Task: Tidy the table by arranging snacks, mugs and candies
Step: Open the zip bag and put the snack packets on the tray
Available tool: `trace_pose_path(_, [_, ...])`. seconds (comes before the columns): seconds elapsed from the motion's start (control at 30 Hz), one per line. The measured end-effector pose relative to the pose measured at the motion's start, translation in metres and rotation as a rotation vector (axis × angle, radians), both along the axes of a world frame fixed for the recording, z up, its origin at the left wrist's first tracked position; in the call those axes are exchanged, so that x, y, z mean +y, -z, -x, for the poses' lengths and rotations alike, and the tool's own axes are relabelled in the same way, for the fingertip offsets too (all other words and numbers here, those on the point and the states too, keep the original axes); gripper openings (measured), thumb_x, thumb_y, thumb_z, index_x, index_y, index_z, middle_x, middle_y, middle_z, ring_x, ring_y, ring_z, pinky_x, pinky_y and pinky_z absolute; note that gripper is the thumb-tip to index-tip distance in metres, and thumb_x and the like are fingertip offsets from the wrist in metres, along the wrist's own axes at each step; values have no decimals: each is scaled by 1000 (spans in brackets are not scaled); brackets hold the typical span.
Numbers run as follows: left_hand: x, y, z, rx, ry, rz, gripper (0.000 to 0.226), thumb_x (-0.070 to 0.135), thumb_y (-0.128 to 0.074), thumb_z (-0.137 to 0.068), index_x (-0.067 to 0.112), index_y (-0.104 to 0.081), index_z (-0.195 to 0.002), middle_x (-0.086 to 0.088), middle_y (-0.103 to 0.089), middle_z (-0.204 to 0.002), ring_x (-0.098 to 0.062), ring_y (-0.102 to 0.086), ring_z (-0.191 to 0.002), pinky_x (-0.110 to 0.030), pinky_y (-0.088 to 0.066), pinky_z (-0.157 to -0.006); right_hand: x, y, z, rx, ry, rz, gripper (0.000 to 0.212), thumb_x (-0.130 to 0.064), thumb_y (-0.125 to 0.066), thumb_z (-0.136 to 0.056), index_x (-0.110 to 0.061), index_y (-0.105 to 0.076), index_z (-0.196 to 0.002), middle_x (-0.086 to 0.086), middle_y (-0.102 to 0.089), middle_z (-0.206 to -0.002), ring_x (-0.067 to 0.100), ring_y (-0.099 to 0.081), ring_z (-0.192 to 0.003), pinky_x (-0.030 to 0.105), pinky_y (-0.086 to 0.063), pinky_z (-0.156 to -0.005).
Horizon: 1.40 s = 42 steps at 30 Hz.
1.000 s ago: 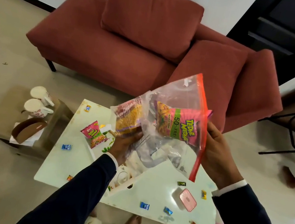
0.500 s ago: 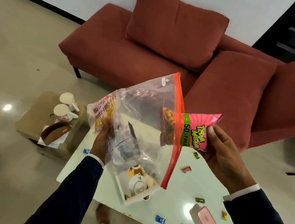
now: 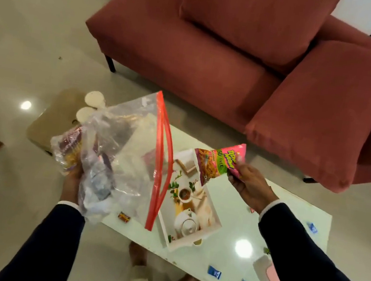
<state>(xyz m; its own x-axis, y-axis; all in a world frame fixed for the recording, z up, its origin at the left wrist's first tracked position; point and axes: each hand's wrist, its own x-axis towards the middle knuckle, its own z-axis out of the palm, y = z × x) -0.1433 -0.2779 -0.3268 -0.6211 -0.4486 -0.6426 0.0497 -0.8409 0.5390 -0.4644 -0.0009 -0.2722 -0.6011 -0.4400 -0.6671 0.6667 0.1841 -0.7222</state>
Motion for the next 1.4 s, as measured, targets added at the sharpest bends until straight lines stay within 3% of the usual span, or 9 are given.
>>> trace_pose_path(0.07, [-16, 10, -10, -99, -102, 3, 72, 59, -11, -104, 16, -50, -147, -11, -59, -143, -26, -52, -135, -41, -38, -114, -15, 39, 3, 58, -165, -108, 46, -33, -87, -69, -10, -70, -104, 1, -74, -93, 6, -67, -73, 18, -55, -63])
trace_pose_path(0.23, [-10, 54, -16, -53, -109, 3, 45, 61, -64, -86, 35, -73, -121, 5, -76, -114, -20, -73, -103, -42, -59, -88, -67, 129, 20, 409, -503, -467, 54, -12, -86, -75, -3, -59, -120, 5, -66, -101, 16, -62, -82, 25, -47, -63])
trace_pose_path(0.43, [-8, 101, -19, -151, -112, -10, 63, 64, -54, -94, 26, -55, -144, -5, -66, -135, -30, -64, -123, -51, -56, -93, -131, 205, 44, 869, -1019, -781, 47, -27, -78, -79, -20, -63, -122, 13, -61, -125, 36, -57, -117, 48, -49, -99])
trace_pose_path(0.57, [-11, 127, -24, -163, -78, -36, 59, 65, -59, -91, 26, -63, -136, -6, -67, -133, -31, -64, -122, -53, -53, -97, -159, 230, 50, 980, -1218, -904, 39, -34, -70, -81, -32, -64, -119, 5, -61, -120, 36, -51, -122, 55, -40, -100])
trace_pose_path(0.73, [-9, 130, -17, -146, -49, -57, 61, 69, -54, -91, 25, -68, -130, -6, -68, -133, -32, -65, -122, -52, -55, -95, -190, 246, 57, 932, -1398, -807, 40, -16, -67, -79, -29, -63, -116, 2, -64, -114, 34, -52, -120, 56, -37, -106])
trace_pose_path(0.87, [-2, 128, -13, -127, -63, -58, 51, 63, -54, -94, 25, -73, -123, -6, -73, -123, -29, -71, -111, -47, -60, -85, -201, 250, 55, 955, -1345, -785, 36, -19, -67, -82, -28, -64, -116, 5, -56, -112, 39, -48, -121, 56, -39, -104])
trace_pose_path(1.17, [9, 124, -1, -102, 22, -149, 69, 68, -45, -93, 22, -55, -144, -9, -57, -146, -37, -53, -135, -60, -41, -107, -152, 247, 36, 1073, -853, -748, 59, -31, -73, -84, -29, -49, -138, 6, -39, -147, 33, -35, -135, 56, -33, -109])
trace_pose_path(1.3, [17, 107, 14, -39, 40, -134, 70, 67, -47, -94, 24, -48, -149, -11, -50, -152, -39, -47, -139, -65, -29, -116, -93, 190, 9, 831, -554, -512, 31, -24, -69, -93, -22, -61, -122, 3, -58, -133, 23, -53, -123, 49, -44, -108])
trace_pose_path(1.4, [30, 75, 32, -48, 86, -91, 63, 65, -52, -94, 22, -60, -139, -13, -58, -144, -38, -57, -131, -58, -45, -107, -40, 121, -24, 660, -288, -331, 12, -10, -65, -94, -18, -69, -102, -2, -73, -105, 18, -70, -96, 47, -58, -91])
